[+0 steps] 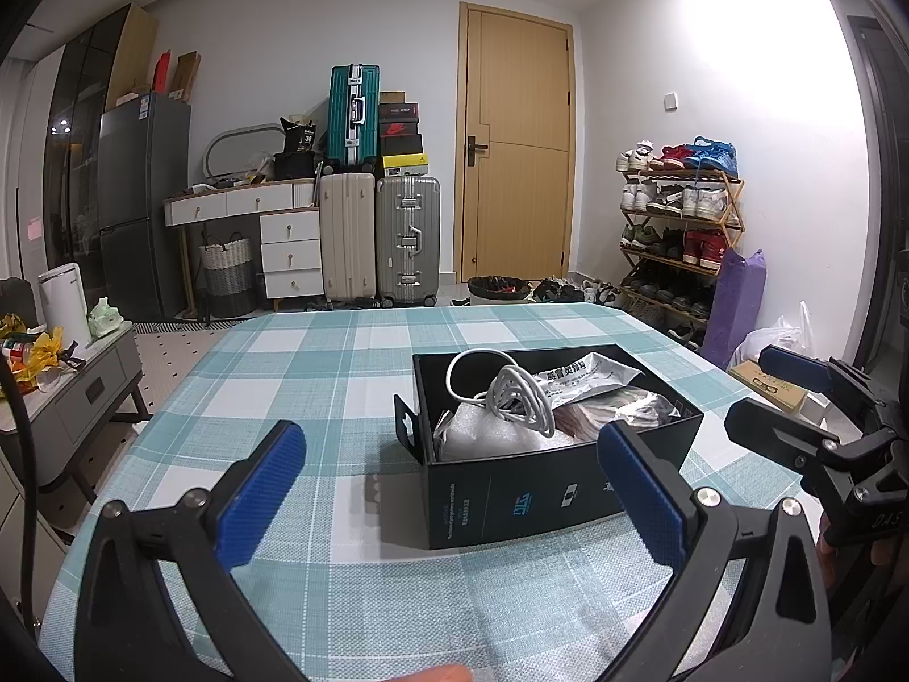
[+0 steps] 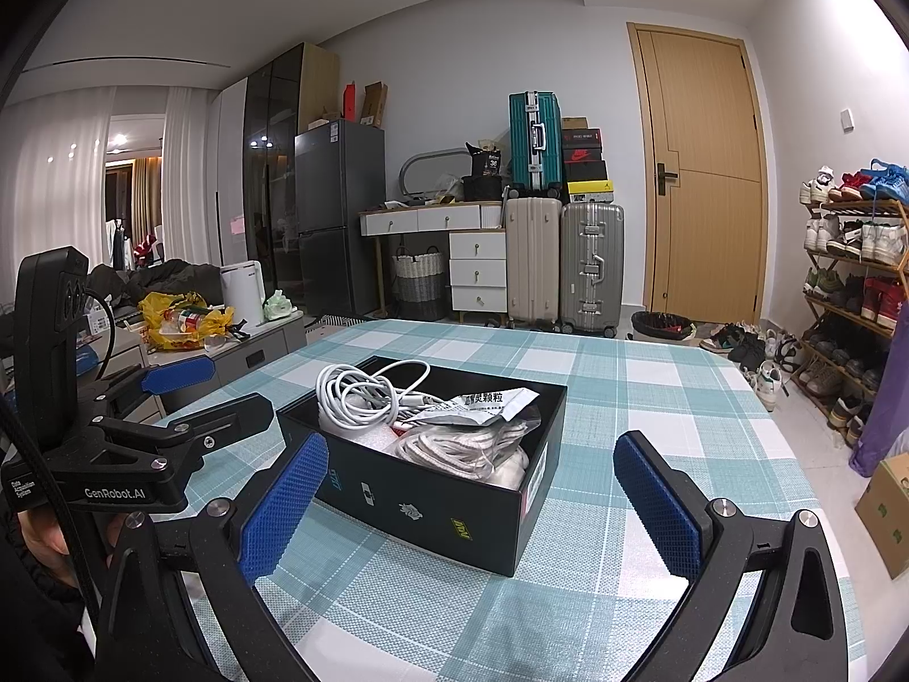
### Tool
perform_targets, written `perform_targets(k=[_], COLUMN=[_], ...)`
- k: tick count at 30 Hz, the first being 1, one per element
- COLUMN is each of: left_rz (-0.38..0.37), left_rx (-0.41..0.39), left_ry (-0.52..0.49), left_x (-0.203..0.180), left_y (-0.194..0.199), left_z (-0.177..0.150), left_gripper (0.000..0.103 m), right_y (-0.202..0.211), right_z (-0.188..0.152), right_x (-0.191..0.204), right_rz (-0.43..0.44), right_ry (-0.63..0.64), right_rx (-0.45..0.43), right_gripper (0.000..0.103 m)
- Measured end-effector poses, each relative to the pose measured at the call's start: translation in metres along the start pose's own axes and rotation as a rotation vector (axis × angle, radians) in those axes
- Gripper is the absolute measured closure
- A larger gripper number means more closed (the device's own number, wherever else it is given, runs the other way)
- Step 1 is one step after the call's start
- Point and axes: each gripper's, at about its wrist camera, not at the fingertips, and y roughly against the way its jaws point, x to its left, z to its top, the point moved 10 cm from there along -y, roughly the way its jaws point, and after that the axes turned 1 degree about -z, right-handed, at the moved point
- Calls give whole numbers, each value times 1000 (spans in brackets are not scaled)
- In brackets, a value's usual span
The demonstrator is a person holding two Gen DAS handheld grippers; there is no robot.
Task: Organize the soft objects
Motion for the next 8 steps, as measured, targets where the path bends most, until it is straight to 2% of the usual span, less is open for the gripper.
perform_targets(k=[8], left_rz=[-4], left_rx=[-4], left_ry=[0], left_x=[-2], left_y=[1], left_z=[1], left_gripper=[0], right_y=[0], right_z=[0], right_x=[0], right_rz=[0], right_ry=[0], right_rx=[-1], right_gripper=[1])
